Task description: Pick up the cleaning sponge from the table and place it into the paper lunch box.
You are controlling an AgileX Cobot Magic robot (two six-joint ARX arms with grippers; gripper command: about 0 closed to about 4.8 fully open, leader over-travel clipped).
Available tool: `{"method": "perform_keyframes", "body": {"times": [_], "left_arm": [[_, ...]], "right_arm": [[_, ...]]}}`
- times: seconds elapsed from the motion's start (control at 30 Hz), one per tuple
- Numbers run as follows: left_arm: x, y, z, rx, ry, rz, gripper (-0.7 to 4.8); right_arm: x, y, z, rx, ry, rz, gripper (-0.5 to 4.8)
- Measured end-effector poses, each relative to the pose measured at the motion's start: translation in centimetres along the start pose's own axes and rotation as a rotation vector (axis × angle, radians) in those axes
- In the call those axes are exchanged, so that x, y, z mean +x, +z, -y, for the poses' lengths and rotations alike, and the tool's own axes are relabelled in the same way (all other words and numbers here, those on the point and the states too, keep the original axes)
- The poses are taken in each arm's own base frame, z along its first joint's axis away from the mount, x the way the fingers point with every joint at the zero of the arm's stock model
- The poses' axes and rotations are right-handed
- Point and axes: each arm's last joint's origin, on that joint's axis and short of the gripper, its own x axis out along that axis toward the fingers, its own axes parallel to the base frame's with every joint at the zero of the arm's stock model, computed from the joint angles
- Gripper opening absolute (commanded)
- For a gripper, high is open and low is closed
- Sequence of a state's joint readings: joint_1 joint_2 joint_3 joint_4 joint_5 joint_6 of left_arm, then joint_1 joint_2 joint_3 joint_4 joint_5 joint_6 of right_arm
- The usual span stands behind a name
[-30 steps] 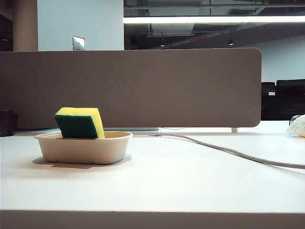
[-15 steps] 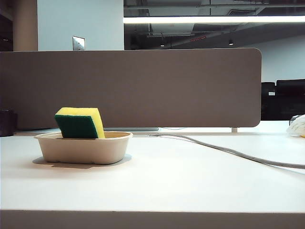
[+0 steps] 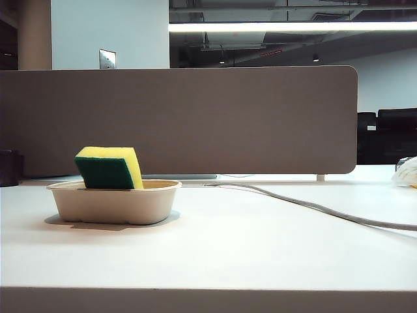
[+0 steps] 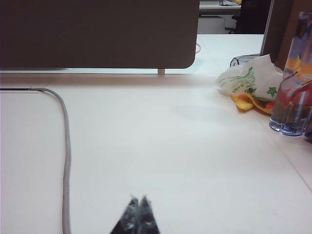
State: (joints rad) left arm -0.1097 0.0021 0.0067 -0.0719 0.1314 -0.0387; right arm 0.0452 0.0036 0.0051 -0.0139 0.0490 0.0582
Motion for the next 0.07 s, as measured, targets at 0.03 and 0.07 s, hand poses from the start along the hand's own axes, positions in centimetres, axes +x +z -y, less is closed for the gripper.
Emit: {"method": "perform_keyframes", "body": {"times": [0.03,0.07], "left_arm": [[0.00,0.00,0.00,0.000,0.000,0.000,-0.05],[0.00,0.00,0.00,0.000,0.000,0.000,-0.05]], "right_arm": [[0.00,0.00,0.00,0.000,0.000,0.000,-0.08],[0.00,0.00,0.00,0.000,0.000,0.000,-0.08]]}}
